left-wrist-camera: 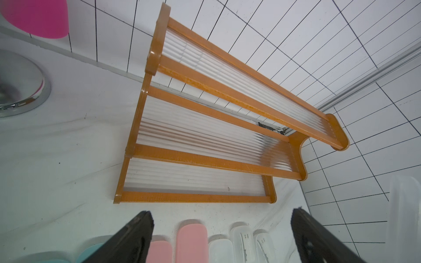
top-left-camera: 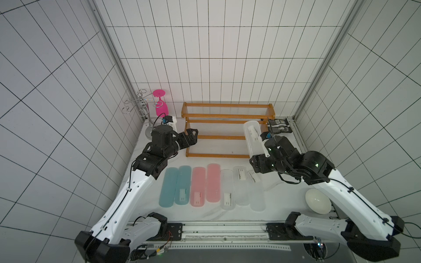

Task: Place the pencil cases on the shelf according to color
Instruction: Place the pencil case on the shelf.

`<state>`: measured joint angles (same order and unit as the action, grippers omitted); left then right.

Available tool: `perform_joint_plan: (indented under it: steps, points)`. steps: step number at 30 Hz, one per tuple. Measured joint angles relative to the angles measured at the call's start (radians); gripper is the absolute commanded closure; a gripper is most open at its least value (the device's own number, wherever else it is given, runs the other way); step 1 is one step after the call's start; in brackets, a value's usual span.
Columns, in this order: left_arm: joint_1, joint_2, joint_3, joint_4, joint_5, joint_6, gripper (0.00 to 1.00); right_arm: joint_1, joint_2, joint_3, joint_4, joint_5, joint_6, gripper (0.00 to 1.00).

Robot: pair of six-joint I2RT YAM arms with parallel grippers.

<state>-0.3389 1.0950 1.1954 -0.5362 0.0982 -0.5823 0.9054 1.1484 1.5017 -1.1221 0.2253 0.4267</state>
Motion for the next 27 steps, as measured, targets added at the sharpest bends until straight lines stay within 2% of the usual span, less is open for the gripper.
perform_joint_plan:
  steps: [5, 12, 21, 27]
  points:
    - [0.011, 0.045, 0.070, 0.000, 0.003, 0.023, 0.02, -0.063, 0.078, 0.176, -0.010, 0.003, -0.060, 0.35]
    - [0.053, 0.104, 0.116, 0.006, 0.039, 0.040, 0.01, -0.262, 0.246, 0.417, -0.030, -0.036, -0.148, 0.35]
    - [0.068, 0.131, 0.084, 0.045, 0.064, 0.080, 0.01, -0.428, 0.531, 0.637, -0.047, -0.100, -0.195, 0.36]
    - [0.075, 0.131, 0.011, 0.089, 0.078, 0.105, 0.02, -0.497, 0.645, 0.730, -0.055, -0.124, -0.207, 0.36]
